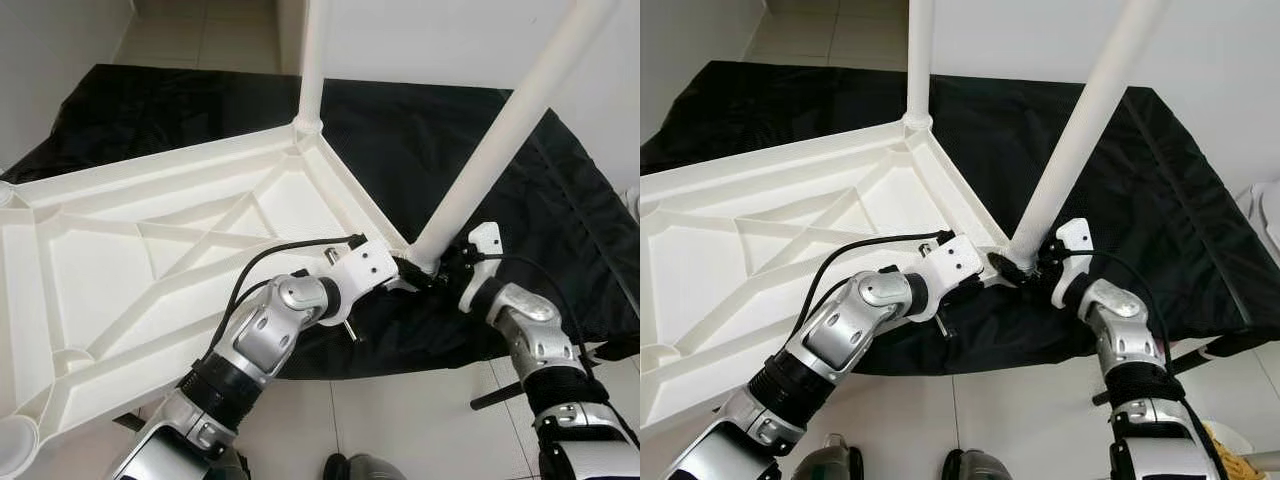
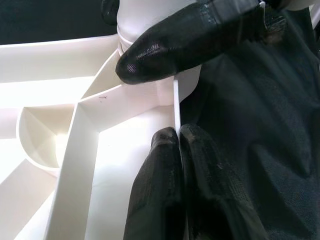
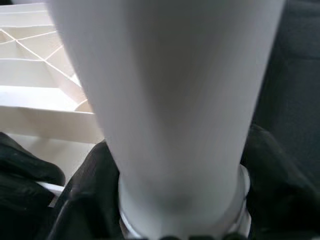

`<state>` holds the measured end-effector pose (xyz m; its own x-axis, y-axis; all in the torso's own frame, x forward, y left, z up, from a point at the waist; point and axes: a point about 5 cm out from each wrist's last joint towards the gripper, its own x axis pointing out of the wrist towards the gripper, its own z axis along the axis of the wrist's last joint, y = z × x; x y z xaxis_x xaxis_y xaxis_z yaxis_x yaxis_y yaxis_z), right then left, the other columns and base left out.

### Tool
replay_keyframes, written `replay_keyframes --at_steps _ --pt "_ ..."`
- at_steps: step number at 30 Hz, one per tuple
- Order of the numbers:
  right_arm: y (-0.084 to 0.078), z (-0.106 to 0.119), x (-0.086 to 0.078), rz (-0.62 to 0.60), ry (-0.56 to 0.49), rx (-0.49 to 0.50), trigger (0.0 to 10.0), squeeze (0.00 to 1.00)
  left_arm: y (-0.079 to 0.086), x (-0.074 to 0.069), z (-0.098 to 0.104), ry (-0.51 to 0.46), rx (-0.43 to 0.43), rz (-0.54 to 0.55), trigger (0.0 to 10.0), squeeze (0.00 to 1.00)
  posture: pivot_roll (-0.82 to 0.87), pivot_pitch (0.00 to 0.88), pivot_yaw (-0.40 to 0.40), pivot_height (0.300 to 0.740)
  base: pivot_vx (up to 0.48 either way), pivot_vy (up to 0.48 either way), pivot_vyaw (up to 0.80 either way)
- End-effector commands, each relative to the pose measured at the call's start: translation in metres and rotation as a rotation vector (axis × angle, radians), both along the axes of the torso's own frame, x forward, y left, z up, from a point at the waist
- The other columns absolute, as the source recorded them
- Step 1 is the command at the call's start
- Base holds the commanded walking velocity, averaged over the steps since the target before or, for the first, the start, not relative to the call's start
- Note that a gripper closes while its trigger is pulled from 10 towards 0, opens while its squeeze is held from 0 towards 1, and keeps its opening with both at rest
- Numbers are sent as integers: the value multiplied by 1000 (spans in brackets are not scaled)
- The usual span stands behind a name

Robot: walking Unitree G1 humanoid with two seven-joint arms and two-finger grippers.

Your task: Building children table

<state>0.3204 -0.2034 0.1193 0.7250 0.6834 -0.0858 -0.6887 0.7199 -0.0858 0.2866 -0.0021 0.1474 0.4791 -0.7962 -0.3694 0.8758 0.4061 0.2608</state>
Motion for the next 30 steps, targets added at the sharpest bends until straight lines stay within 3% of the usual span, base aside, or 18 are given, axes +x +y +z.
replay_keyframes --at_steps 1,10,15,26,28,30 --pt "8 -24 -10 70 114 -22 0 0 -11 -6 7 -3 -15 -69 10000 0 49 84 -58 740 0 0 0" --pt "8 -28 -7 25 133 -10 0 0 -12 -6 7 -1 -15 -69 10000 0 50 86 -63 740 0 0 0" --pt "9 -31 0 -116 104 -11 0 0 -12 -6 6 0 -17 -66 10000 0 45 88 -61 740 0 0 0" --pt "24 -33 1 -273 110 52 0 0 -12 -6 6 1 -16 -64 10000 0 48 86 -65 740 0 0 0" --pt "26 -33 1 -400 120 89 0 0 -12 -7 6 3 -17 -67 10000 0 44 83 -71 740 0 0 0" --pt "26 -33 1 -437 120 95 0 0 -13 -7 5 3 -17 -68 10000 0 43 81 -71 740 0 0 0"
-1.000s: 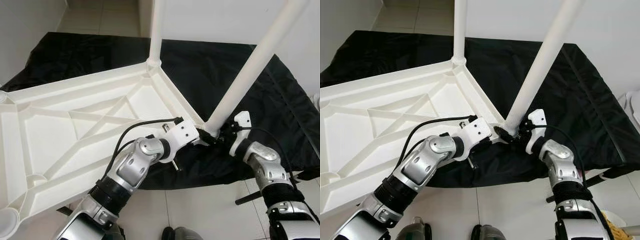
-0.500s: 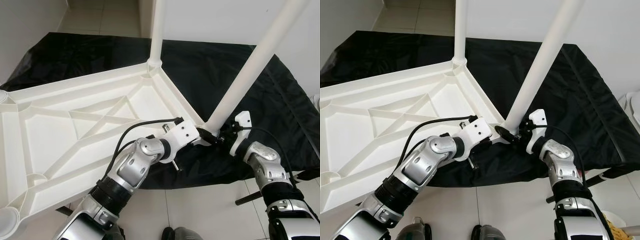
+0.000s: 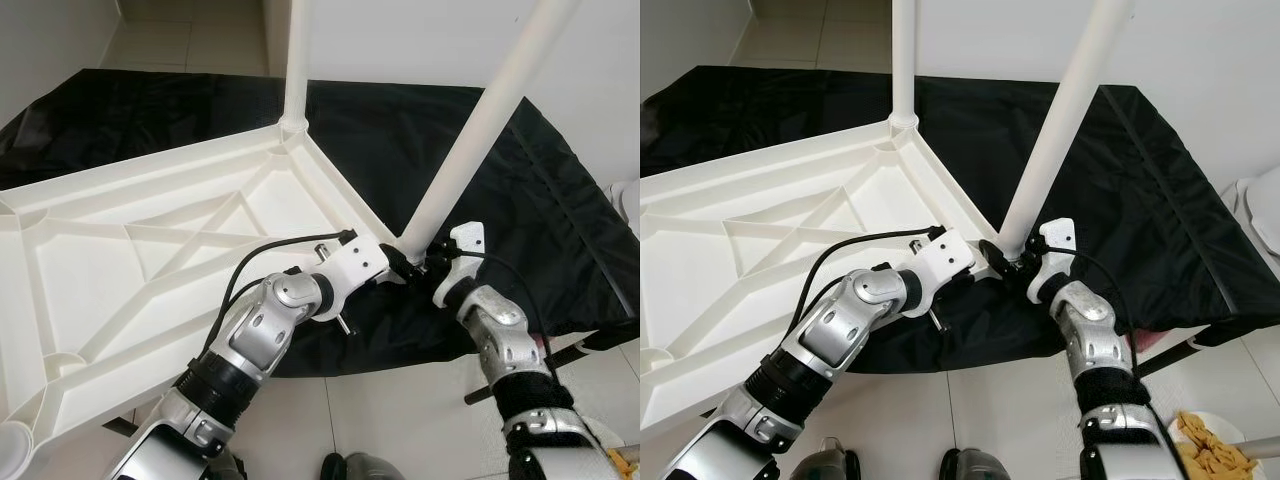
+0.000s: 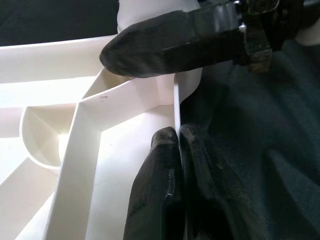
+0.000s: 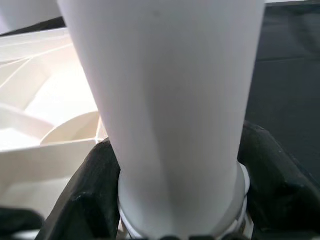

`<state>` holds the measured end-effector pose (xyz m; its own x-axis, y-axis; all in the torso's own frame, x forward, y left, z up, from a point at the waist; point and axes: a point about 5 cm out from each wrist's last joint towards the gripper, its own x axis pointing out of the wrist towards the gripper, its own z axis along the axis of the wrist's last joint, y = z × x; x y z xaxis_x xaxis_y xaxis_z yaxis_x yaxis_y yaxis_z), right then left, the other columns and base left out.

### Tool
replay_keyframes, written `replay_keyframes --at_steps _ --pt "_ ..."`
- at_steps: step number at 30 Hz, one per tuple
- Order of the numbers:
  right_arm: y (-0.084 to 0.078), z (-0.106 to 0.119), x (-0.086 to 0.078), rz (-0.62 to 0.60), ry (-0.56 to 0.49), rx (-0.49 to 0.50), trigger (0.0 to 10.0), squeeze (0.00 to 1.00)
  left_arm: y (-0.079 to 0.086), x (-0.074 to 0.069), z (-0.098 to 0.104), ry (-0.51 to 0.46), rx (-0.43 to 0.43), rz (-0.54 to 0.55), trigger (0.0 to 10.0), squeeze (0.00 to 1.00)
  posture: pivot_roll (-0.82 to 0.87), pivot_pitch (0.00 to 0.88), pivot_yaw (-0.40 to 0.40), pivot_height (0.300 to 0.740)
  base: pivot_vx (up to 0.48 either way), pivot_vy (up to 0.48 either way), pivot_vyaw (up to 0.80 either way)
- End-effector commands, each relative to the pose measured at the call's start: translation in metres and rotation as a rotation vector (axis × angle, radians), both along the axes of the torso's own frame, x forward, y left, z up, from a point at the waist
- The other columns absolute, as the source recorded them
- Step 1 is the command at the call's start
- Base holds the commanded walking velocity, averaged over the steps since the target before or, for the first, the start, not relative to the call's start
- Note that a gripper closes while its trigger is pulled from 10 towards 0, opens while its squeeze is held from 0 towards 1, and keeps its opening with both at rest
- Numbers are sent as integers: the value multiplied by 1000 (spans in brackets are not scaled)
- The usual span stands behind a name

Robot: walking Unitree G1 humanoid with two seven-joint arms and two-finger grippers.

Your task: Building children table

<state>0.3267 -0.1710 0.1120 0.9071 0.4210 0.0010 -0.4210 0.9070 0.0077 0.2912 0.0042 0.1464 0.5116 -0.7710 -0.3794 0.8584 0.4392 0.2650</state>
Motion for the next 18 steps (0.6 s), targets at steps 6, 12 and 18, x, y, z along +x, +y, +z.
replay_keyframes --at_steps 6,12,18 --pt "-1 -25 -9 -242 158 14 0 0 -20 -13 5 4 -28 -116 10000 0 39 77 -73 740 0 0 0" --pt "3 -22 -12 -423 172 17 0 0 -21 -14 5 6 -27 -123 10000 0 39 73 -75 740 0 0 0" --pt "11 -25 -16 -566 195 -19 0 0 -22 -17 3 6 -27 -125 10000 0 47 64 -83 740 0 0 0"
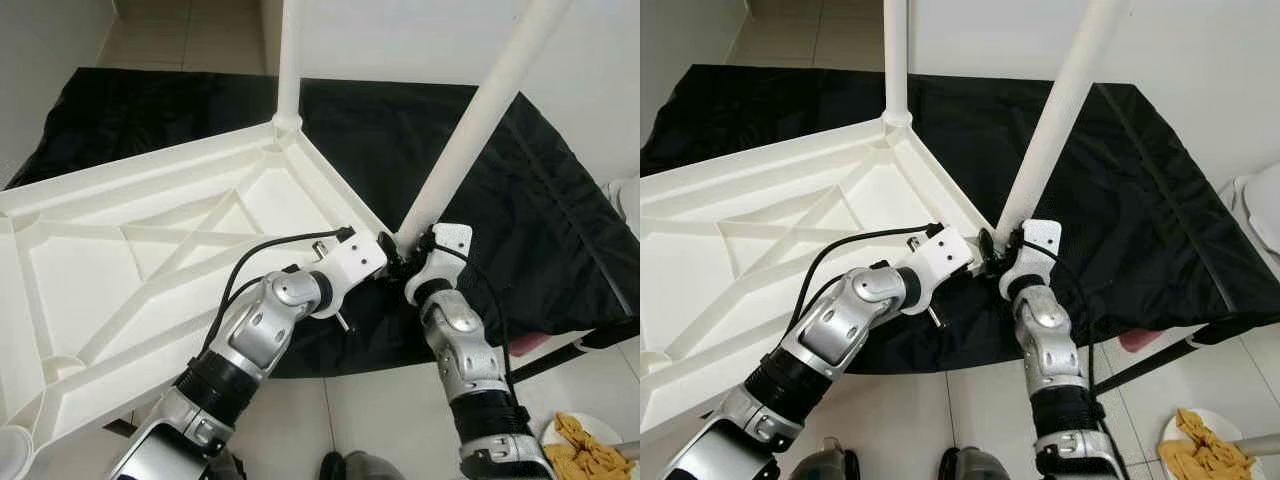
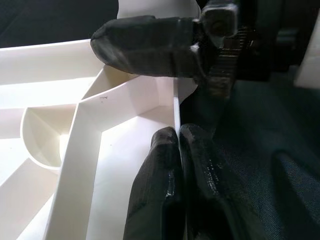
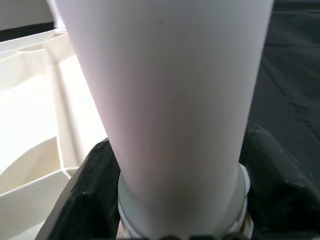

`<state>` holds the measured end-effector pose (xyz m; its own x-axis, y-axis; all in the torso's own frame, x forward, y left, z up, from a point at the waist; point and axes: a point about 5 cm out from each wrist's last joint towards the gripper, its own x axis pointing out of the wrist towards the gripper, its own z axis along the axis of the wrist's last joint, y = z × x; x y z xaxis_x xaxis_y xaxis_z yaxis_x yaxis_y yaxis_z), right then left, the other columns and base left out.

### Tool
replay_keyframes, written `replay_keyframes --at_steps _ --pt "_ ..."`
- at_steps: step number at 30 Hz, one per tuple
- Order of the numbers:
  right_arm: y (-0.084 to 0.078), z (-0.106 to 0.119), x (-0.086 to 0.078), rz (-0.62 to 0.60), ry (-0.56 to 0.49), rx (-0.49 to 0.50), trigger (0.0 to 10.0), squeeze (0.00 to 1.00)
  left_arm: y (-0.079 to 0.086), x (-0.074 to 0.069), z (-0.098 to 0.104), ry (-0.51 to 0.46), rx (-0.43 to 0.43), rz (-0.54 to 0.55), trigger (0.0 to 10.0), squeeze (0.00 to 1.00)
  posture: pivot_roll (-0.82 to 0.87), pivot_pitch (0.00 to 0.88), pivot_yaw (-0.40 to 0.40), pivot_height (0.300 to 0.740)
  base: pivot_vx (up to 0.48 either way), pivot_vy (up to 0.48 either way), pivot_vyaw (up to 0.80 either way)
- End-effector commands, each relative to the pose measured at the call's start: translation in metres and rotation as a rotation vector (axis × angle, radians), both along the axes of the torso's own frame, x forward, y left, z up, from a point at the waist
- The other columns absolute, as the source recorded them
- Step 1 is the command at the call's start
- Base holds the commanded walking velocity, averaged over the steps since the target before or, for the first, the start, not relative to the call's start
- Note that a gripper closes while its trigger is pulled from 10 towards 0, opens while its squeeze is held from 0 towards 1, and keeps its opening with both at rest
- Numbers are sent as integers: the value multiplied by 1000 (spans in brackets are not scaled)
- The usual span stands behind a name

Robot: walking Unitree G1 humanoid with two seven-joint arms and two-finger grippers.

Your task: Building children table

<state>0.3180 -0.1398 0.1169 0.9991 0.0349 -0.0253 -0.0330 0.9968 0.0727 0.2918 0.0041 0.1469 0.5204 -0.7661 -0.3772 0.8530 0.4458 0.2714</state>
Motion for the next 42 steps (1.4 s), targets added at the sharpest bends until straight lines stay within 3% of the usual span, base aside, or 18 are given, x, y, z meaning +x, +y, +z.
replay_keyframes --at_steps 1,6,7,12,13,14,17,22,23,25,29,31,36,37,42 --pt "-21 -30 -8 -161 169 -46 0 0 -22 -17 3 13 -28 -134 10000 0 47 64 -83 740 0 0 0" --pt "-12 -33 -12 -197 189 -38 0 0 -23 -19 2 14 -29 -134 10000 0 53 59 -84 740 0 0 0" --pt "-12 -33 -12 -198 193 -47 10000 0 -23 -19 2 12 -28 -135 10000 0 51 59 -83 740 0 0 0" --pt "-19 -31 -10 -211 191 -56 10000 0 -24 -19 2 9 -24 -140 10000 0 49 56 -82 740 0 0 0" --pt "-20 -30 -10 -207 184 -47 10000 831 -24 -19 2 7 -23 -141 10000 0 49 54 -81 740 0 0 0" --pt "-21 -29 -9 -175 168 -35 10000 1000 -24 -19 2 6 -23 -143 10000 0 47 53 -79 740 0 0 0" --pt "-21 -28 -9 -146 160 -27 10000 1000 -24 -19 2 5 -23 -145 10000 0 47 53 -79 740 0 0 0" --pt "-21 -23 -8 47 79 14 10000 1000 -25 -20 4 4 -24 -151 10000 0 49 56 -77 740 0 0 0" --pt "-21 -22 -9 86 64 21 10000 0 -25 -20 4 5 -24 -150 10000 0 51 56 -76 740 0 0 0" --pt "-22 -21 -9 152 45 20 10000 0 -25 -20 4 6 -24 -149 10000 0 54 59 -75 740 0 0 0" --pt "-22 -21 -9 152 45 20 10000 0 -25 -20 4 6 -24 -149 10000 0 54 59 -75 740 0 0 0" --pt "-29 -17 -11 330 4 -17 10000 0 -24 -20 4 8 -23 -147 10000 0 55 65 -65 740 0 0 0" --pt "-37 -12 -15 503 -12 -55 10000 0 -23 -19 5 8 -22 -145 10000 0 57 70 -60 740 0 0 0" --pt "-43 -9 -18 604 -24 -101 10000 0 -23 -19 6 6 -23 -144 10000 0 59 73 -59 740 0 0 0" --pt "-48 -8 -19 666 -19 -141 10000 0 -23 -18 6 7 -26 -140 10000 0 60 78 -57 740 0 0 0"
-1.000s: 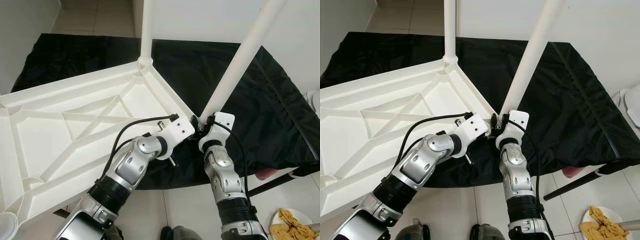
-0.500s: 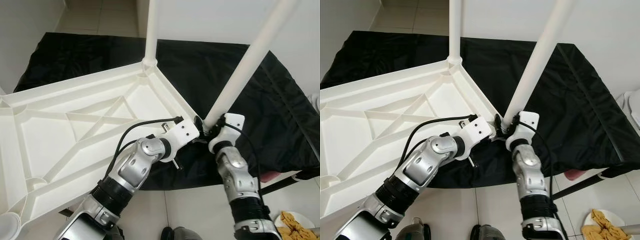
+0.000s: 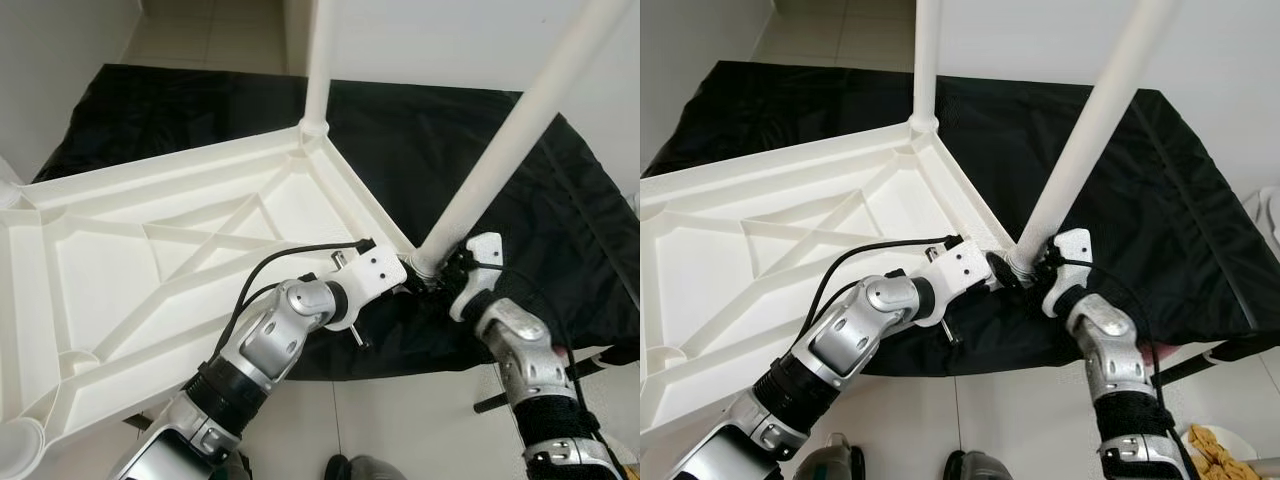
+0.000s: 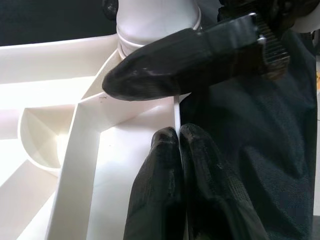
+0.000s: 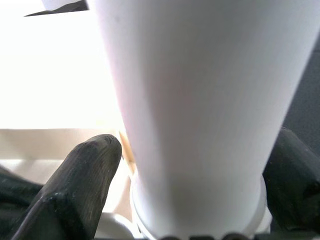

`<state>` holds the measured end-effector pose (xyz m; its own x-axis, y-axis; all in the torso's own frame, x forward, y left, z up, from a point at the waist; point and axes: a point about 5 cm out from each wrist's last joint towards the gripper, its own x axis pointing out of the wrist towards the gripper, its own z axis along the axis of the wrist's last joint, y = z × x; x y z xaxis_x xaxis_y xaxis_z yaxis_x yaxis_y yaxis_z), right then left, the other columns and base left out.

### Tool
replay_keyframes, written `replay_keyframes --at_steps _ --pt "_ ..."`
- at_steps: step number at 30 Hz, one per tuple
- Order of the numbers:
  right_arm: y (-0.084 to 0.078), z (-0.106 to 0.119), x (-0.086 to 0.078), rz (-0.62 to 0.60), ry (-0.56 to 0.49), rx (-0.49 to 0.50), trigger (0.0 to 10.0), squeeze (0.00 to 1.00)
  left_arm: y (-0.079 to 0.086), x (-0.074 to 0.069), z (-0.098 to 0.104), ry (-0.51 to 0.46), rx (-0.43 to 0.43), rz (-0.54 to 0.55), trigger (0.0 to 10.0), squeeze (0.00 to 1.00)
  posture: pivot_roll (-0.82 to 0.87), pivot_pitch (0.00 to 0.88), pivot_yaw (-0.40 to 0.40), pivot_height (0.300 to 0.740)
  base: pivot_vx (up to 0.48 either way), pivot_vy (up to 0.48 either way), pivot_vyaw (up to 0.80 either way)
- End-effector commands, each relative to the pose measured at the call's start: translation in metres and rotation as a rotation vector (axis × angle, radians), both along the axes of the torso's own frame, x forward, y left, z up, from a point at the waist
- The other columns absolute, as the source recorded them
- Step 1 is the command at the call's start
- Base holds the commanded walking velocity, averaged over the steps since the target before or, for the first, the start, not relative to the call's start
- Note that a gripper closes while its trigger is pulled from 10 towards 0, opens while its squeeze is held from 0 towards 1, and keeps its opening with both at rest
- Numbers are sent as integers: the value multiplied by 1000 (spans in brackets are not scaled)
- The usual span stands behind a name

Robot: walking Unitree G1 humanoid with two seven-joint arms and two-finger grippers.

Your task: Building children table

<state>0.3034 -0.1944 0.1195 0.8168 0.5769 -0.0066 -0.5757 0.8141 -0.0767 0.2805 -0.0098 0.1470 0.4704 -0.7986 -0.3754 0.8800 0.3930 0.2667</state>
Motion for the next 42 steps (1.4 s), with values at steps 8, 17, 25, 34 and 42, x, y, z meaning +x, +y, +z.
replay_keyframes --at_steps 8,17,25,34,42 --pt "0 -15 -5 158 91 -61 7647 0 -10 -7 7 5 -23 -77 10000 0 62 81 -58 740 0 0 0" --pt "-6 -21 -2 111 123 -44 0 0 -12 -8 7 8 -27 -81 10000 0 57 84 -56 740 0 0 0" --pt "-5 -25 4 -9 132 -29 0 0 -13 -8 7 9 -29 -86 10000 0 51 85 -59 740 0 0 0" --pt "-1 -28 13 -203 131 9 0 0 -14 -9 7 9 -30 -89 10000 0 48 85 -59 740 0 0 0" --pt "7 -31 17 -337 163 54 0 0 -16 -10 7 10 -31 -95 10000 0 43 83 -59 740 0 0 0"
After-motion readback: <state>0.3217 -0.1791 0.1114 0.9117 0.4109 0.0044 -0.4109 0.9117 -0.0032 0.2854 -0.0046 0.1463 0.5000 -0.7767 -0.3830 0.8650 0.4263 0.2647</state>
